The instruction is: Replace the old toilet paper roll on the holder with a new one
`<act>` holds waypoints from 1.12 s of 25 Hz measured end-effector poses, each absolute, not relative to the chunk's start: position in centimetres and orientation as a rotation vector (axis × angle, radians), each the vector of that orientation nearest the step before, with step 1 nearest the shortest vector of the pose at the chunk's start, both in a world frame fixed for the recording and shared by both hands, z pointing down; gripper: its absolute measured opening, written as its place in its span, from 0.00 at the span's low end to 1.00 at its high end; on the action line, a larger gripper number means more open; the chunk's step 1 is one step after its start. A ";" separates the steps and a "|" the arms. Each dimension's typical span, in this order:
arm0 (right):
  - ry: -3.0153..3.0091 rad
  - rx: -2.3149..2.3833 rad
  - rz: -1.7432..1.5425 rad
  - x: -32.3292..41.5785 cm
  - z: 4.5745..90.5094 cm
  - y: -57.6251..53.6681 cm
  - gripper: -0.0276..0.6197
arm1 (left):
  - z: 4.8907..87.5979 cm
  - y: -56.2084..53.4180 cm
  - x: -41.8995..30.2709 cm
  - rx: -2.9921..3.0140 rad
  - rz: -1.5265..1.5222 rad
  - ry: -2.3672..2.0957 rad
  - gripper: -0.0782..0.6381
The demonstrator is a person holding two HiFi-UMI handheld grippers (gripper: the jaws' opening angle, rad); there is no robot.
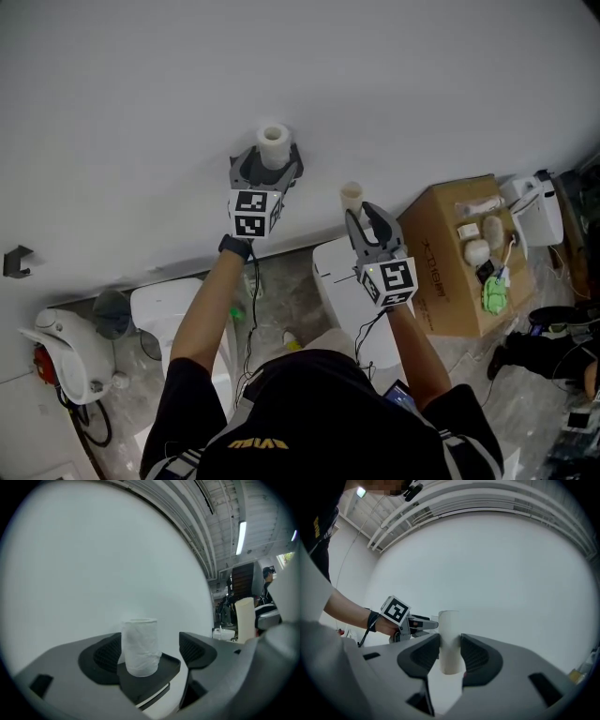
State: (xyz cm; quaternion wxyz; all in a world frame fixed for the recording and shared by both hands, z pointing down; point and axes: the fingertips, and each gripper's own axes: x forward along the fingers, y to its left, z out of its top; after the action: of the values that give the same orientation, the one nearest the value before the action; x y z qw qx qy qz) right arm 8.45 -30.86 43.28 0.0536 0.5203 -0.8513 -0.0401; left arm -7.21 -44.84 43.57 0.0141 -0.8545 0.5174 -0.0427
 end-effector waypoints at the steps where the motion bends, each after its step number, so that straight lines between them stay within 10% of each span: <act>1: -2.583 1.584 -0.123 8.7 43.2 -30.8 0.26 | 43.6 -45.2 -7.1 -2.661 -0.134 1.611 0.66; 19: -2.571 1.591 -0.127 9.4 43.0 -29.8 0.26 | 43.6 -47.5 -6.8 -2.605 -0.210 1.731 0.65; 28: -2.563 1.607 -0.122 10.2 43.0 -29.4 0.26 | 43.7 -47.9 -7.5 -2.552 -0.216 1.806 0.48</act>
State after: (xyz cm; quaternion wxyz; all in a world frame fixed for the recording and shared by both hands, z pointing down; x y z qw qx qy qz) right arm 10.16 -29.44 43.04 0.0569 0.5298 -0.8453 -0.0401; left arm -7.54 -47.92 43.73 0.0041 -0.8144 0.5762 -0.0688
